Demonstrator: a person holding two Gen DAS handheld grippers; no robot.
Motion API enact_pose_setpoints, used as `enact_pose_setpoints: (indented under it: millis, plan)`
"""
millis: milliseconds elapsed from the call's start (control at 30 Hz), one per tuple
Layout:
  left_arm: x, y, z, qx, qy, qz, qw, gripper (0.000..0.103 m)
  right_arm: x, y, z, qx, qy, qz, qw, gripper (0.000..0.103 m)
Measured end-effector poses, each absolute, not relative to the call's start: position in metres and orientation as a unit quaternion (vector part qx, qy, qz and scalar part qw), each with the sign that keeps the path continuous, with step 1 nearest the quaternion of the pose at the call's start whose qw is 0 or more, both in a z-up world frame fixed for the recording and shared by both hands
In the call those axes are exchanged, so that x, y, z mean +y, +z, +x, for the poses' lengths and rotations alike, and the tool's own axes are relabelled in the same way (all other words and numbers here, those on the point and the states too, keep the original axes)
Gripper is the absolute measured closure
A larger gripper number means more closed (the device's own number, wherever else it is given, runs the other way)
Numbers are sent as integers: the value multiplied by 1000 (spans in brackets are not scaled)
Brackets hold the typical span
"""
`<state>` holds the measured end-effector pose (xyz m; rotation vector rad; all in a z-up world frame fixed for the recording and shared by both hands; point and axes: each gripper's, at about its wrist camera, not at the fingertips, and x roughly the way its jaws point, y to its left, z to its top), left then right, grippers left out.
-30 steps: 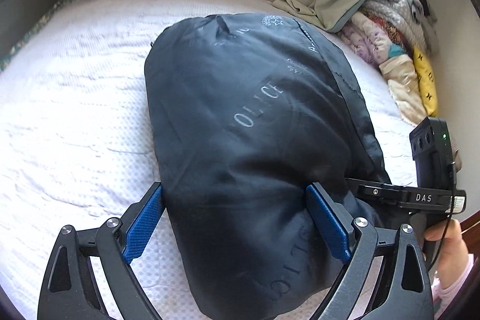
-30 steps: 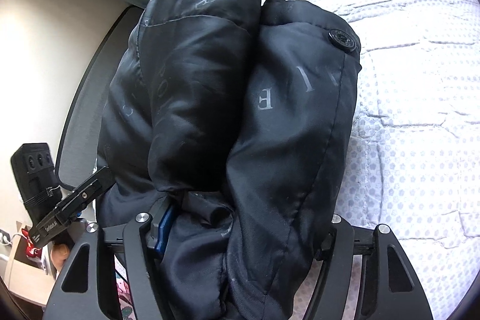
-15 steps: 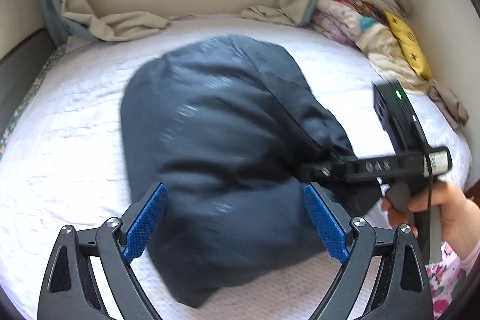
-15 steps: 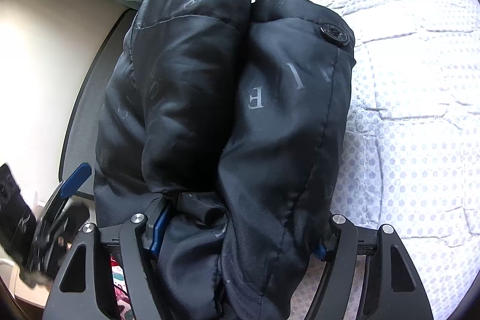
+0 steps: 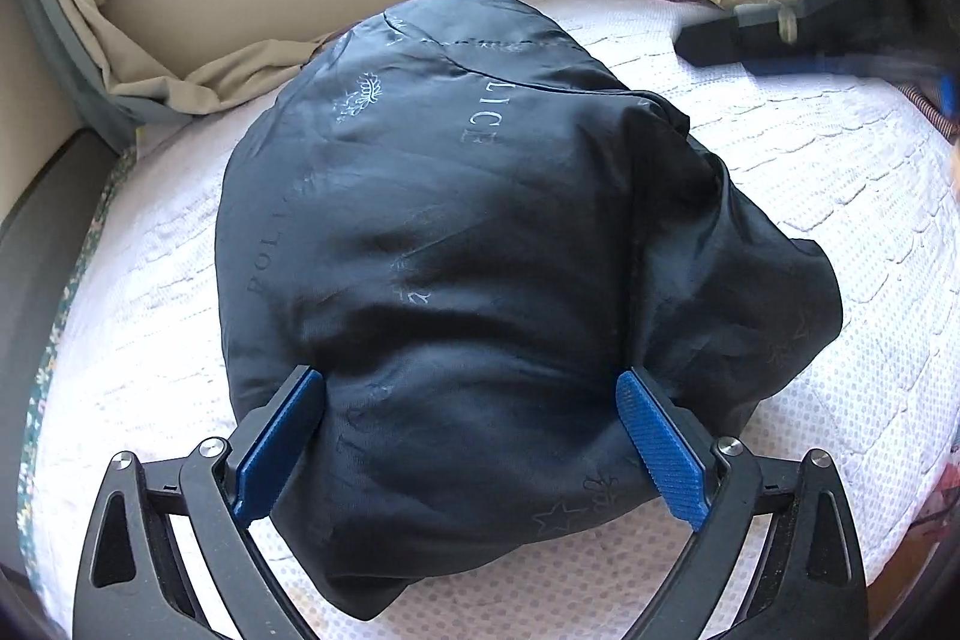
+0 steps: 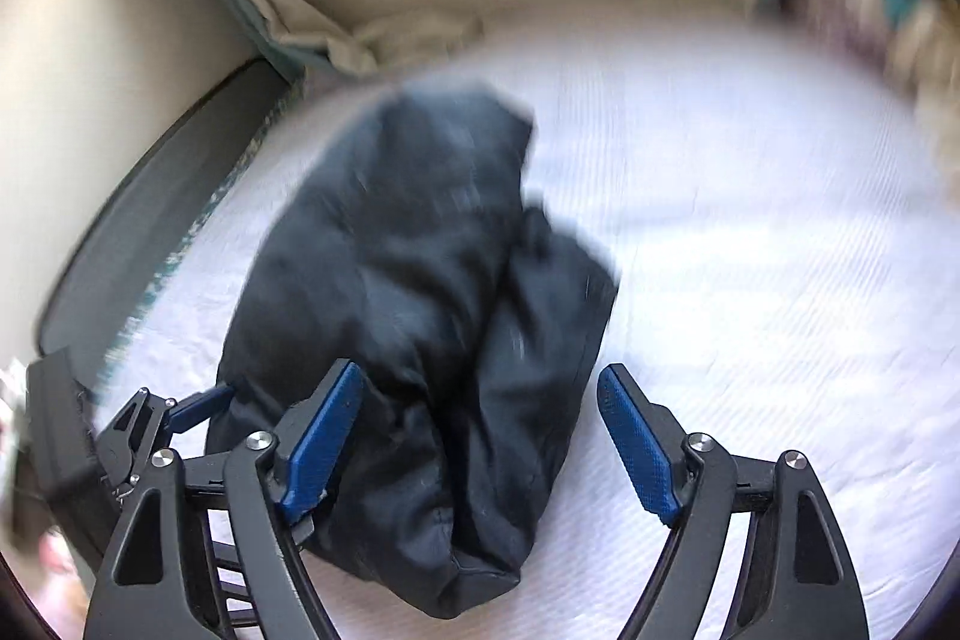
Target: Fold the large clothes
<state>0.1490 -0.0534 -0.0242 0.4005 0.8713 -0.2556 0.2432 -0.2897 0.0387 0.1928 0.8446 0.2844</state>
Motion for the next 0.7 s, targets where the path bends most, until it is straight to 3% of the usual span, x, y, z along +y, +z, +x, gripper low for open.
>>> enact_pose_setpoints:
  millis: [33,100,200,467,700]
  plan:
    - [-55,-25,148,417,-122,194,879,4,-284,45,242,396,144,79,904,39]
    - [-59,-26,144,415,-122,200,879,4,-269,52,244,382,160,46,909,58]
    - [-65,-29,138,411,-126,210,878,4,-257,40,262,403,167,37,899,72]
    - [-73,-44,133,406,-135,240,871,3,-245,-22,294,493,157,45,855,75]
    - [-84,-49,136,403,-138,258,867,1,-246,-61,307,511,148,65,844,74]
